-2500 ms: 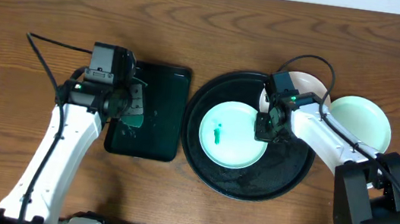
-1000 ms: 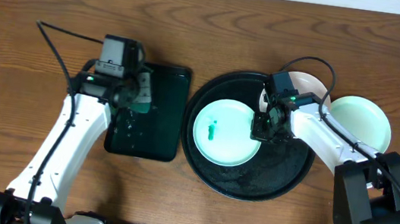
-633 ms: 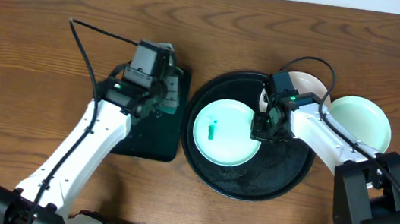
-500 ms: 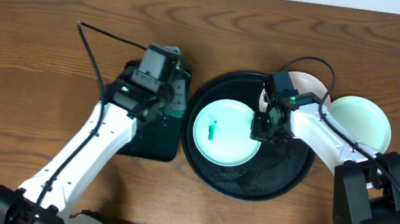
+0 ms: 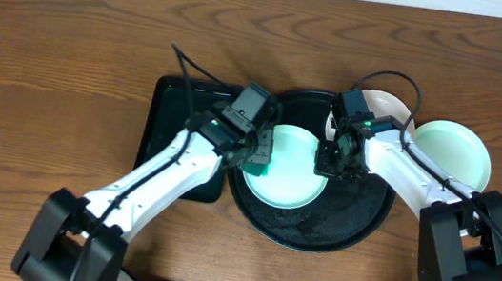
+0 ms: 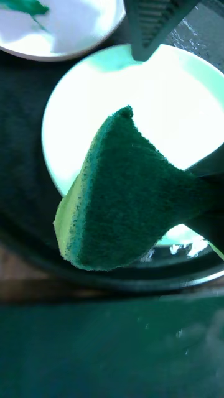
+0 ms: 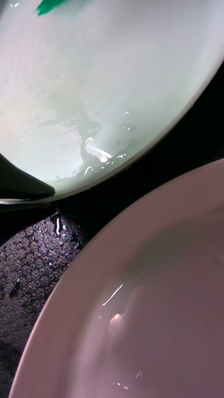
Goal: Clean dirty plates on tray and stack at the side
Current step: 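Move the sponge with the left gripper onto the white plate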
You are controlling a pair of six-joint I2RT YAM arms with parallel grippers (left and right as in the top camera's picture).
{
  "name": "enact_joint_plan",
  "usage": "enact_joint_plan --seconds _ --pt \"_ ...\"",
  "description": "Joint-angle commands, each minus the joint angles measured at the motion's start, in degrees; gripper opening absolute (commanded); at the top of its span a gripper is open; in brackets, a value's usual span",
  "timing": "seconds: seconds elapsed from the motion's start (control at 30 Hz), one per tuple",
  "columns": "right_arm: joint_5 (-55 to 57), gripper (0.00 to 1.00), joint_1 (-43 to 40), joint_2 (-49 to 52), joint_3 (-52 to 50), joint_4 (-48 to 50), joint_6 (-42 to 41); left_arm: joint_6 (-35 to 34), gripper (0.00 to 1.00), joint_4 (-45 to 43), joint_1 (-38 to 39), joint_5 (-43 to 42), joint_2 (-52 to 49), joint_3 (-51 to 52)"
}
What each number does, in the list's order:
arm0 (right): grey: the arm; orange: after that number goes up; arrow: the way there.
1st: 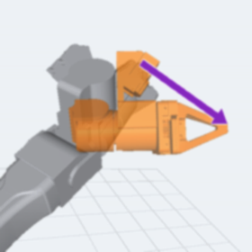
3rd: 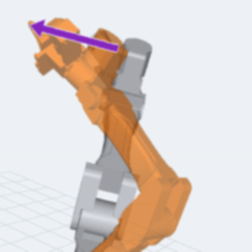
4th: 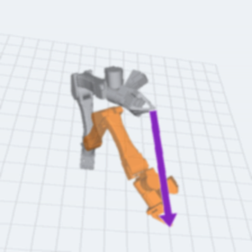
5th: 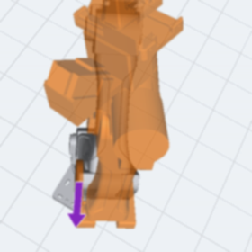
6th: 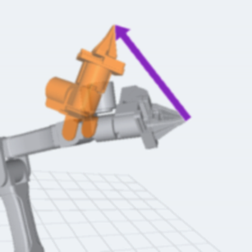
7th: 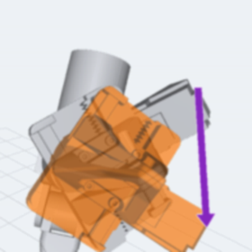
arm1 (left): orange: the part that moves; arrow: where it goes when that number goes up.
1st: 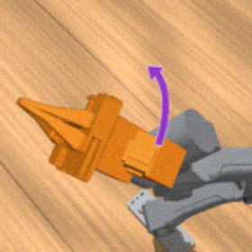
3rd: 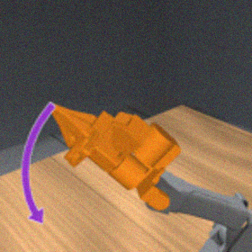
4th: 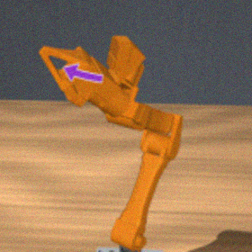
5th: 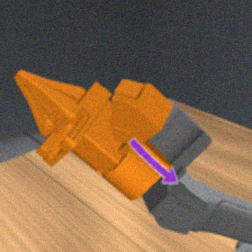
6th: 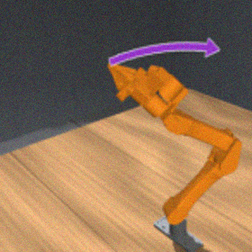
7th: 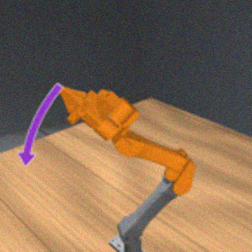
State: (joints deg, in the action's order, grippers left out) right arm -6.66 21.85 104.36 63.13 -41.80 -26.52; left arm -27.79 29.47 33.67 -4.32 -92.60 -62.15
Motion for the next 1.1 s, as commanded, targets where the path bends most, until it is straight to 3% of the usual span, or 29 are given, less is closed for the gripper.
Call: enact_joint_plan --seconds 0.0,0.17,0.43,0.8,1.07 --pt "0.81 0.01 0.00 0.13 -0.37 0.11 0.46 -1.92 0.07 0.04 0.48 -1.77 -1.03 -2.01" --pt "0.81 0.01 0.00 0.13 -0.37 0.13 0.46 -0.98 0.07 8.09 0.15 -3.43 -3.67 -8.90" --pt "0.83 0.01 0.00 0.13 -0.37 0.15 0.46 2.21 0.07 28.24 0.17 -3.50 -12.55 -30.53" --pt "0.81 0.01 0.00 0.13 -0.37 0.02 0.46 1.14 0.07 26.03 2.32 -3.52 -20.39 -28.76" --pt "0.81 0.01 0.00 0.13 -0.37 -0.02 0.46 -0.22 0.07 25.33 2.45 4.09 -23.89 -28.72"
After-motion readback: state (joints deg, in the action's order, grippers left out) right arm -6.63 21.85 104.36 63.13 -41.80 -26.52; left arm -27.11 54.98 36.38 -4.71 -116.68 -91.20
